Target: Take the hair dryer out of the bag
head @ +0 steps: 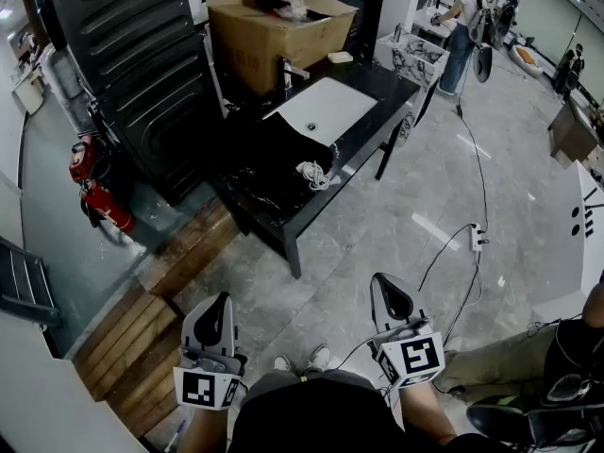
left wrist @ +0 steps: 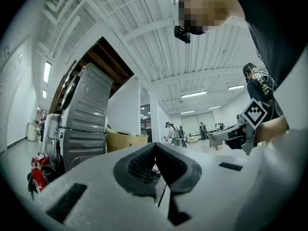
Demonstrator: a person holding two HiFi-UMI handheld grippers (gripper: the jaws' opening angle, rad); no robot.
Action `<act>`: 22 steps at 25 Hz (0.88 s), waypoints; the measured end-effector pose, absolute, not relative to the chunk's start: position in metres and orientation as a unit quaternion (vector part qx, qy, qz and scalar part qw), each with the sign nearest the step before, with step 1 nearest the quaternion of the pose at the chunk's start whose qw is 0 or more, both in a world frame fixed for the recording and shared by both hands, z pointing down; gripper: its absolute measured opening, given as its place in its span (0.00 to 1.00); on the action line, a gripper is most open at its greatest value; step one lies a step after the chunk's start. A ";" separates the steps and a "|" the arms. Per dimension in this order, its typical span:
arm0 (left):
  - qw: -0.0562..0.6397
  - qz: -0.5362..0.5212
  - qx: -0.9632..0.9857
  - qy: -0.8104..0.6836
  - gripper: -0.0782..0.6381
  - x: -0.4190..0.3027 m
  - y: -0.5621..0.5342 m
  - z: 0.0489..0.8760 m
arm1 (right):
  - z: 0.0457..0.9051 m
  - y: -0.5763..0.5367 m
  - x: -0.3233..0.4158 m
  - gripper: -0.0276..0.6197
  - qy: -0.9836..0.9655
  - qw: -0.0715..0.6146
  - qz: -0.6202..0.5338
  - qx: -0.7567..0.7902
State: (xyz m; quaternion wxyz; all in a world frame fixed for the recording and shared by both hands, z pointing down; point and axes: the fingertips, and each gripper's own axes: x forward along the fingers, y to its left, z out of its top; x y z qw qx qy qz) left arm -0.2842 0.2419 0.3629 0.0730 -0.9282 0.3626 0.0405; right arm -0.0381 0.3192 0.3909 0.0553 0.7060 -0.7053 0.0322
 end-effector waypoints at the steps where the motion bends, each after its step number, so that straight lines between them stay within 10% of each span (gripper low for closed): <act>1: 0.070 0.040 -0.928 0.363 0.14 -0.285 0.242 0.364 | 0.391 0.319 -0.038 0.06 -0.705 0.056 0.032 0.706; 22: 0.077 0.010 -0.933 0.352 0.14 -0.237 0.220 0.371 | 0.420 0.320 -0.015 0.06 -0.722 0.025 0.077 0.687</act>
